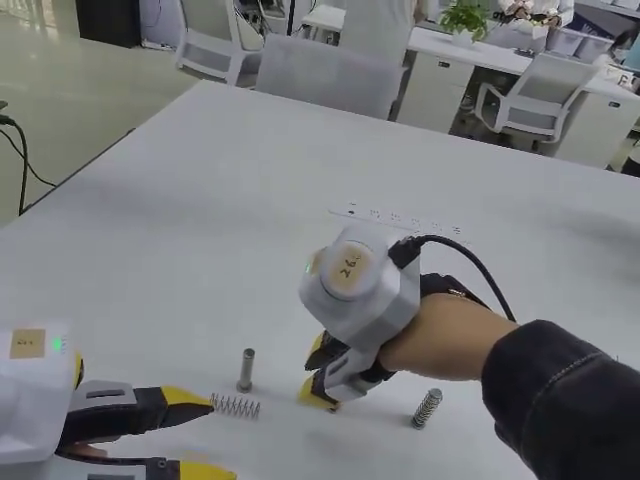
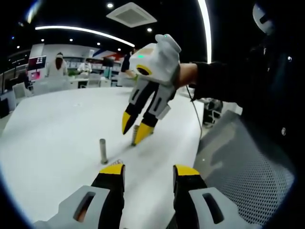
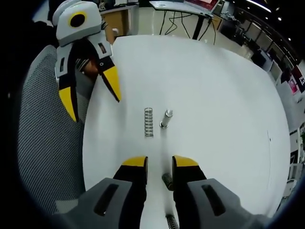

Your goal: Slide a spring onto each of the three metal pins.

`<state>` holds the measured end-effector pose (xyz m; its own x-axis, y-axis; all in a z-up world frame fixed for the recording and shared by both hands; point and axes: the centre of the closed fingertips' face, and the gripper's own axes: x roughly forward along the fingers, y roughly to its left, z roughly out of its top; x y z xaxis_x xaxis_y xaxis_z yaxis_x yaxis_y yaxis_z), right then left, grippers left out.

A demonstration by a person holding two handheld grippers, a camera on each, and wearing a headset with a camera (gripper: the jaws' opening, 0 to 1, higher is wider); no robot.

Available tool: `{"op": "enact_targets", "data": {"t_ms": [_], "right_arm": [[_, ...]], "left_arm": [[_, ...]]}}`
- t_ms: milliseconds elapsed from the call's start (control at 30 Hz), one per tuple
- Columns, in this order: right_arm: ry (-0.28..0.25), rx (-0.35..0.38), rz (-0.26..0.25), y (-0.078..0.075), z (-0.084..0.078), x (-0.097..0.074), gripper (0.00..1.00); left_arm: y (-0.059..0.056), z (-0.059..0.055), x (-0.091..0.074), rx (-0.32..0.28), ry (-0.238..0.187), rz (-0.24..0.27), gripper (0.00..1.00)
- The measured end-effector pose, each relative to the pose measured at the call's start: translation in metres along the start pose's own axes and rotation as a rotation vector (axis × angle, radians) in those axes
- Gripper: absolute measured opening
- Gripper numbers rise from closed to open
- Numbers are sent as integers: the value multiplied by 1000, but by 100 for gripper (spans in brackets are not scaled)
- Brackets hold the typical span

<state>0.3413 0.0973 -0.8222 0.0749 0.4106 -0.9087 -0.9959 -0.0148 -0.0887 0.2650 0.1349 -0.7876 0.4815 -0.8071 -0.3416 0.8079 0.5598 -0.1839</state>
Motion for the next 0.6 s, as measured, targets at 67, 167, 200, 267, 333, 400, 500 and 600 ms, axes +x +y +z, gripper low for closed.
{"op": "enact_targets", "data": {"t_ms": [67, 167, 200, 267, 333, 400, 500, 600], "right_arm": [[0, -6, 7, 2, 2, 2, 18], [-1, -12, 18, 4, 6, 6, 17], [-2, -14, 22, 5, 7, 8, 17], [-2, -21, 29, 7, 9, 11, 17], [-3, -26, 35, 9, 11, 14, 17], [-3, -29, 41, 10, 13, 17, 16], [-3, -36, 49, 12, 16, 22, 15], [-5, -34, 61, 15, 19, 27, 15]], "left_arm": [[0, 0, 0, -1, 0, 0, 34], [0, 0, 0, -1, 0, 0, 34], [0, 0, -1, -2, 0, 0, 34], [0, 0, -1, -3, 1, 1, 34], [1, 0, -1, -4, 1, 1, 34], [1, 0, -1, -5, 0, 2, 34], [2, 0, -2, -6, 0, 2, 34], [2, -1, -2, -6, 2, 2, 34]]}}
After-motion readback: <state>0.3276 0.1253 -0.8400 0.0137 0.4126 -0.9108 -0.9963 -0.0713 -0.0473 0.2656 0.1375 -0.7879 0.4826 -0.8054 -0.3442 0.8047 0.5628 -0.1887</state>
